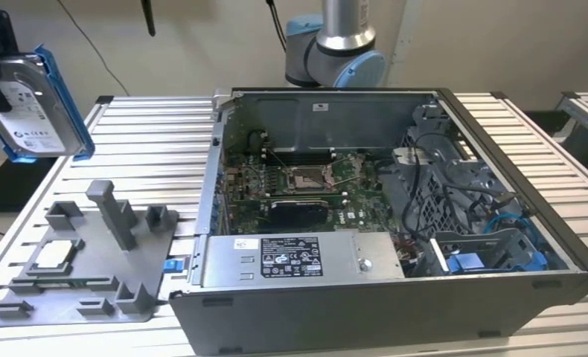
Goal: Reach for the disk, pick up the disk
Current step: 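Pick up the disk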
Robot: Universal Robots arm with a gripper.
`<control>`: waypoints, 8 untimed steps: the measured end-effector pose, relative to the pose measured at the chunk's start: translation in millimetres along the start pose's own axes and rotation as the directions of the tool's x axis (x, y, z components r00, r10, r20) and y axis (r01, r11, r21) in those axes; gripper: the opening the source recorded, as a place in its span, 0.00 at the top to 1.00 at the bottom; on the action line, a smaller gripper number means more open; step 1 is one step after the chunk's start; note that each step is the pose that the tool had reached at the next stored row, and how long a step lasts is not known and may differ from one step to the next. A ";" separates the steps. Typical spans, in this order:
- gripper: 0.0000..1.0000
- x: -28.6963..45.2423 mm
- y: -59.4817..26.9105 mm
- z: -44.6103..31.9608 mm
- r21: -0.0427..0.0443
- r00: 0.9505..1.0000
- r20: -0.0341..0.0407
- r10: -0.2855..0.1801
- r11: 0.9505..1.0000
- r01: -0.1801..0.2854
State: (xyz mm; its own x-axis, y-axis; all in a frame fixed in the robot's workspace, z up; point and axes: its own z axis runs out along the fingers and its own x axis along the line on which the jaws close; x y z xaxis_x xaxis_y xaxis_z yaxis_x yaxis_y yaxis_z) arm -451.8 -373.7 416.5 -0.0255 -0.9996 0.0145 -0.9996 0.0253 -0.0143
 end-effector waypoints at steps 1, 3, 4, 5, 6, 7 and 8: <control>1.00 0.0 0.0 -0.6 0.000 1.000 0.000 0.000 1.000 0.000; 1.00 0.0 0.0 -1.8 0.000 1.000 0.000 0.000 1.000 0.000; 1.00 0.0 0.0 -2.4 0.000 1.000 0.000 0.000 1.000 0.000; 1.00 0.0 0.0 -2.9 0.000 1.000 0.000 0.000 1.000 0.000; 1.00 0.1 -0.1 -3.5 0.000 1.000 0.000 0.000 1.000 0.000; 1.00 0.1 -0.1 -4.2 0.000 1.000 0.000 0.000 1.000 0.000; 1.00 0.1 -0.1 -4.8 0.000 1.000 0.000 0.000 1.000 0.000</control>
State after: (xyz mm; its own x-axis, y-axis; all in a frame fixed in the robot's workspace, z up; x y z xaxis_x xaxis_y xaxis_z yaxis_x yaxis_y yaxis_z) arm -451.8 -373.7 421.2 -0.0255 -0.9996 0.0145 -0.9996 0.0253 -0.0142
